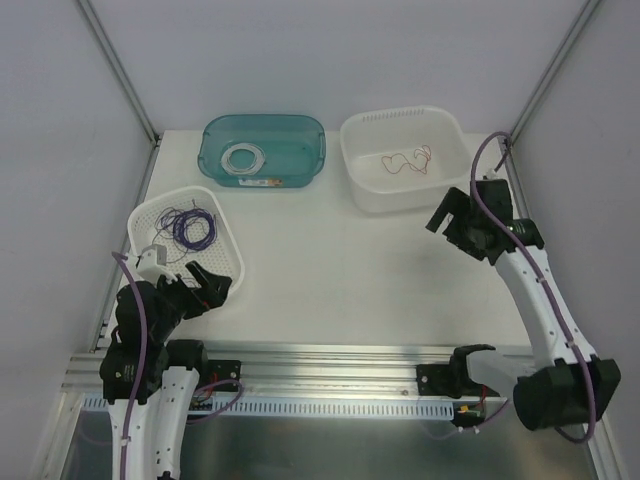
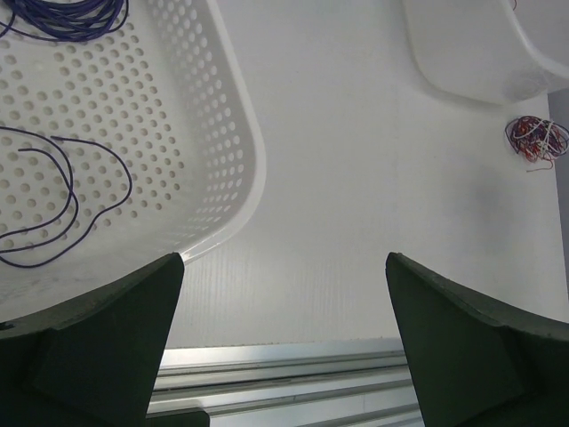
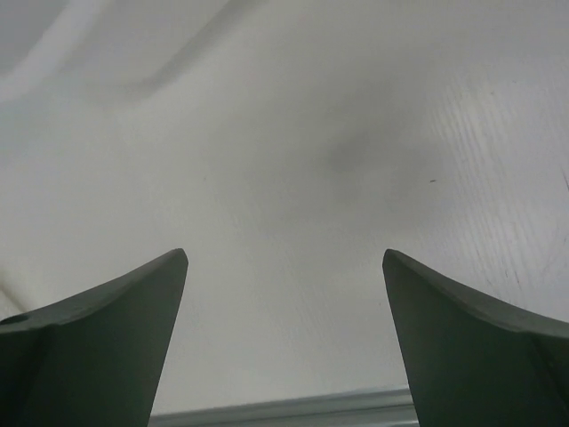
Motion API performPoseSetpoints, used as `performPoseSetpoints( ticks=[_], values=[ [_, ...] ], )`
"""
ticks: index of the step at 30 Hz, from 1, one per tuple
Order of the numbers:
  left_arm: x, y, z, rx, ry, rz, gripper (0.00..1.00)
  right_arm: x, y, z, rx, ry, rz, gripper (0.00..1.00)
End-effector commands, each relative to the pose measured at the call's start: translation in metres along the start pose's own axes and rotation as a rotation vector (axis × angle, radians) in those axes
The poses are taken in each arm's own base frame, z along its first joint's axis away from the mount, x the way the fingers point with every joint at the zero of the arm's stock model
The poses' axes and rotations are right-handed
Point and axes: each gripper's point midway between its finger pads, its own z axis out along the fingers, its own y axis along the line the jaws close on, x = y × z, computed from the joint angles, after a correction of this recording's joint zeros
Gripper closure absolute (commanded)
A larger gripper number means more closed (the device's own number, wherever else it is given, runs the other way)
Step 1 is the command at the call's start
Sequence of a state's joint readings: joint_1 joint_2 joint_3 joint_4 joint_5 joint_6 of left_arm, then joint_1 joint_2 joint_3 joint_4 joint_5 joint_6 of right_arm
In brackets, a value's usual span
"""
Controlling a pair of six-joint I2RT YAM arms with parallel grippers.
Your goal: Untangle the cables
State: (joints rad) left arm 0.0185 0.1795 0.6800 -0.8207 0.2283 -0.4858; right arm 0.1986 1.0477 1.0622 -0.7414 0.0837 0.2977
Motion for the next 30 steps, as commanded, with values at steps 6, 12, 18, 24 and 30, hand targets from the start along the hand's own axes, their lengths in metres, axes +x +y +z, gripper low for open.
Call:
performPoseSetpoints(
  ticks=[6,12,18,24,30],
  values=[
    [0.008,-0.007,0.003,0.041,0.035,-0.053,0.01,-0.103,-0.069,0.073,0.262,-0.23,0.574,0.03],
    [0.004,-0.012,0.005,0.039,0.076,-0.059,0.01,-0.129,-0.117,0.128,0.362,-0.265,0.794,0.02],
    [0.004,-0.013,0.01,0.021,0.114,-0.077,0.01,-0.133,-0.131,0.194,0.324,-0.204,0.888,0.02],
    [0.005,-0.019,0.013,0.029,0.171,-0.091,0.01,-0.112,-0.142,0.22,0.361,-0.16,0.929,0.14],
    [0.0,-0.02,0.019,0.013,0.208,-0.085,0.01,-0.095,-0.137,0.208,0.336,-0.115,0.844,0.69]
  ],
)
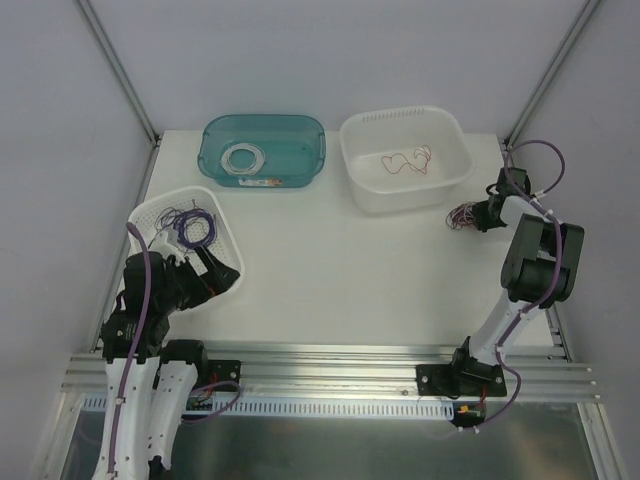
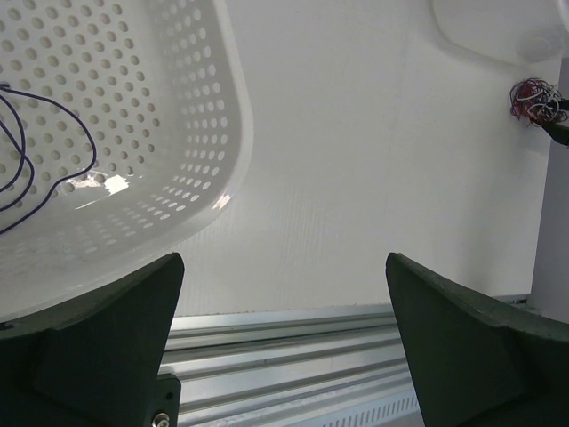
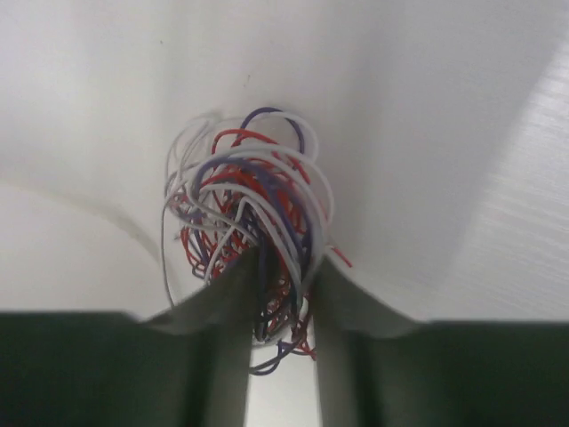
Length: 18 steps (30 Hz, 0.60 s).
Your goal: Untangle the cables
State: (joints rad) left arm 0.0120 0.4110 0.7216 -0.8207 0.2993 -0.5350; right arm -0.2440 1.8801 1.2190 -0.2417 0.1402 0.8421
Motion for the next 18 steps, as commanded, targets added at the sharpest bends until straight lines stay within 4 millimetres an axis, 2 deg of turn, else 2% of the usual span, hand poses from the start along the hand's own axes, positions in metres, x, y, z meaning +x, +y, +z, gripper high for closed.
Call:
performPoseSetpoints(
  ticks=[1,2,4,5,6,8,10,11,13,14,15,16,18],
  values=[
    [-0.007,-0.016,-0.002,0.049,0.028,0.017,0.01,0.002,0.002,-0.023,-0.052,0.017,-0.044,0.76],
    [-0.005,-0.021,-0.002,0.063,0.055,0.028,0.01,0.008,0.001,-0.033,-0.076,0.036,-0.085,0.85],
    [-0.006,-0.026,-0.001,0.075,0.08,0.032,0.01,0.016,-0.002,-0.044,-0.095,0.062,-0.137,0.92],
    [-0.005,-0.028,0.002,0.077,0.109,0.032,0.01,0.021,0.002,-0.057,-0.131,0.066,-0.194,0.96],
    [-0.006,-0.03,0.002,0.082,0.118,0.035,0.01,0.033,-0.004,-0.063,-0.142,0.095,-0.231,0.99],
    [-0.008,-0.037,0.004,0.1,0.149,0.044,0.01,0.059,0.001,-0.087,-0.215,0.151,-0.352,0.99],
    [-0.01,-0.041,0.006,0.114,0.167,0.054,0.01,0.088,-0.004,-0.101,-0.253,0.222,-0.451,0.99],
    [-0.009,-0.042,0.01,0.115,0.197,0.055,0.01,0.115,-0.001,-0.114,-0.289,0.263,-0.532,0.99],
    [-0.008,-0.047,0.015,0.138,0.224,0.061,0.01,0.148,-0.003,-0.135,-0.359,0.329,-0.657,0.99],
    [-0.005,-0.049,0.02,0.144,0.252,0.056,0.01,0.179,-0.003,-0.15,-0.408,0.377,-0.738,0.99],
    [-0.003,-0.051,0.023,0.153,0.265,0.059,0.01,0.196,-0.003,-0.162,-0.462,0.413,-0.798,0.99],
    [-0.001,-0.06,0.026,0.183,0.275,0.081,0.01,0.225,-0.011,-0.176,-0.493,0.461,-0.877,0.99],
    [0.003,-0.065,0.035,0.183,0.301,0.066,0.01,0.252,-0.018,-0.189,-0.533,0.503,-0.946,0.99]
  ],
)
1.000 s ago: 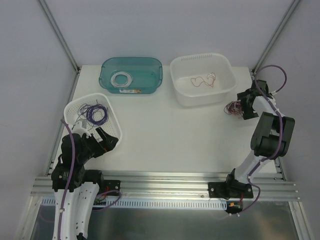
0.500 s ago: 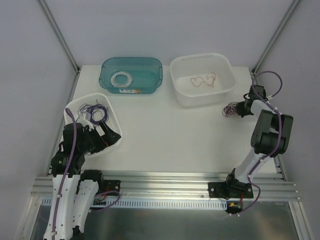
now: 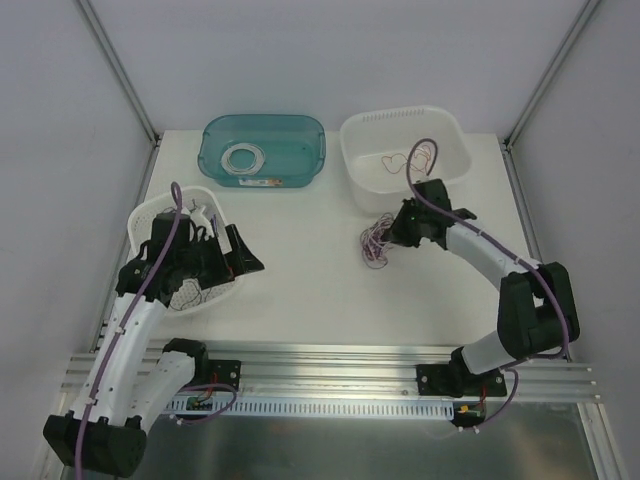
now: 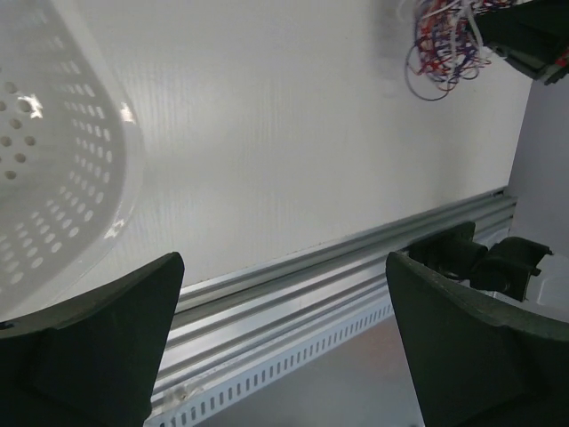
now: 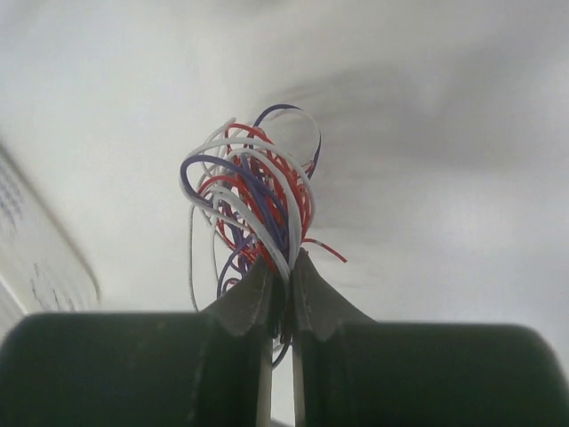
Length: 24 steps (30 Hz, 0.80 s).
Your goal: Untangle the cables
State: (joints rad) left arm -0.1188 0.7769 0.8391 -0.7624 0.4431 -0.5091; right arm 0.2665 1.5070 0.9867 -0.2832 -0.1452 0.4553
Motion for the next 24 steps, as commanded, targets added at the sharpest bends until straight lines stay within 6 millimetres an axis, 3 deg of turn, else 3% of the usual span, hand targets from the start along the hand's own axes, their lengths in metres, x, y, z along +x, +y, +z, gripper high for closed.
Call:
performPoseSetpoints(
  ticks=[1,3,4,5,7,8,9,11,12,14,15,16,17,18,19,20,24],
  values=[
    [-0.001,-0.031,0.01,0.097,0.022,0.033,0.01,0.062,0.04,-0.011,-0.136,0.123,-0.212,0.99],
    [0.001,-0.039,0.023,0.103,0.041,0.03,0.01,0.08,0.05,-0.009,-0.158,0.142,-0.266,0.99],
    [0.001,-0.038,0.029,0.077,0.032,0.028,0.01,0.1,0.051,-0.004,-0.155,0.178,-0.3,0.99],
    [0.01,-0.048,0.038,0.082,0.065,0.025,0.01,0.107,0.051,-0.001,-0.155,0.188,-0.312,0.99],
    [0.012,-0.045,0.051,0.017,0.052,-0.003,0.01,0.118,0.051,0.005,-0.163,0.198,-0.322,0.98],
    [0.026,-0.052,0.061,0.003,0.094,-0.03,0.01,0.129,0.044,0.009,-0.154,0.224,-0.322,0.94],
    [0.029,-0.056,0.067,-0.002,0.092,-0.038,0.01,0.133,0.045,0.009,-0.168,0.23,-0.329,0.81],
    [0.037,-0.057,0.085,-0.065,0.092,-0.071,0.01,0.135,0.042,0.004,-0.18,0.232,-0.346,0.66],
    [0.047,-0.071,0.089,-0.049,0.105,-0.044,0.01,0.138,0.035,0.001,-0.171,0.237,-0.354,0.54],
    [0.055,-0.073,0.107,-0.11,0.112,-0.066,0.01,0.137,0.032,-0.011,-0.177,0.219,-0.38,0.43],
    [0.065,-0.092,0.108,-0.083,0.137,-0.047,0.01,0.134,0.029,-0.023,-0.181,0.197,-0.399,0.31],
    [0.066,-0.096,0.114,-0.1,0.125,-0.043,0.01,0.132,0.029,-0.031,-0.188,0.18,-0.409,0.27],
    [0.075,-0.098,0.126,-0.136,0.144,-0.05,0.01,0.129,0.028,-0.038,-0.189,0.164,-0.419,0.25],
    [0.069,-0.111,0.131,-0.133,0.11,-0.043,0.02,0.122,0.025,-0.052,-0.182,0.116,-0.435,0.23],
    [0.078,-0.12,0.135,-0.131,0.122,-0.022,0.03,0.12,0.021,-0.057,-0.17,0.097,-0.438,0.23],
    [0.084,-0.119,0.148,-0.166,0.133,-0.033,0.05,0.116,0.017,-0.063,-0.155,0.071,-0.439,0.23],
    [0.085,-0.142,0.17,-0.184,0.101,-0.041,0.13,0.096,-0.005,-0.09,-0.073,-0.053,-0.423,0.23]
  ],
)
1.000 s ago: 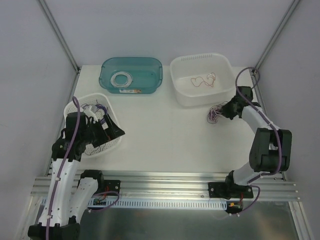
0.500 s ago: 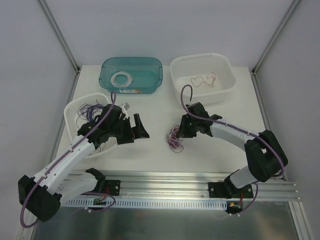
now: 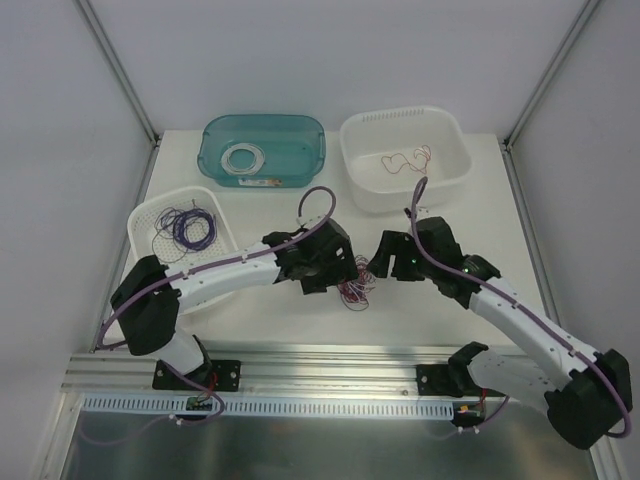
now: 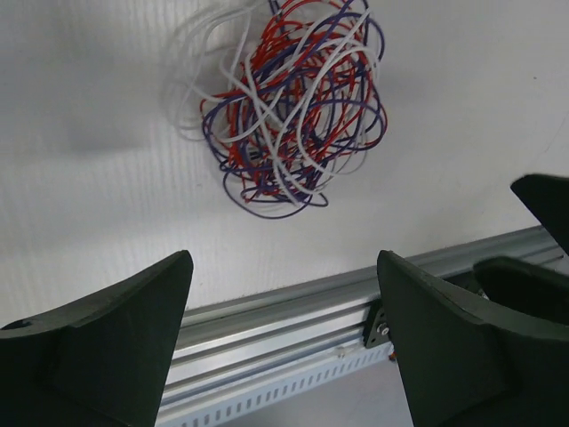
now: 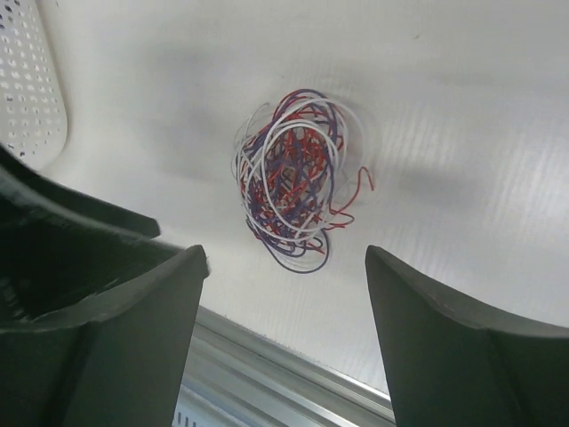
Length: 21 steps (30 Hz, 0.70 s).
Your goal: Untangle the cables
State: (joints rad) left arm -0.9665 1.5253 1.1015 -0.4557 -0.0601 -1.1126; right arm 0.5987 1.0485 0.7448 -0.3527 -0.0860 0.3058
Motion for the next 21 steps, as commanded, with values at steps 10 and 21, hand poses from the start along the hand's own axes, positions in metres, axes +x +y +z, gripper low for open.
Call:
performPoseSetpoints(
  ticks=[10,21],
  values=[
    [-0.022,-0.024,0.052,-0.102,-0.135,-0.1,0.39,0.009,-0.041,-0.038,0.14,-0.077,0.005,0.24],
    [-0.022,-0.011,0.07,-0.158,-0.134,-0.009,0.88,0.012,-0.02,-0.015,0.026,-0.037,0.025,0.25]
  ],
)
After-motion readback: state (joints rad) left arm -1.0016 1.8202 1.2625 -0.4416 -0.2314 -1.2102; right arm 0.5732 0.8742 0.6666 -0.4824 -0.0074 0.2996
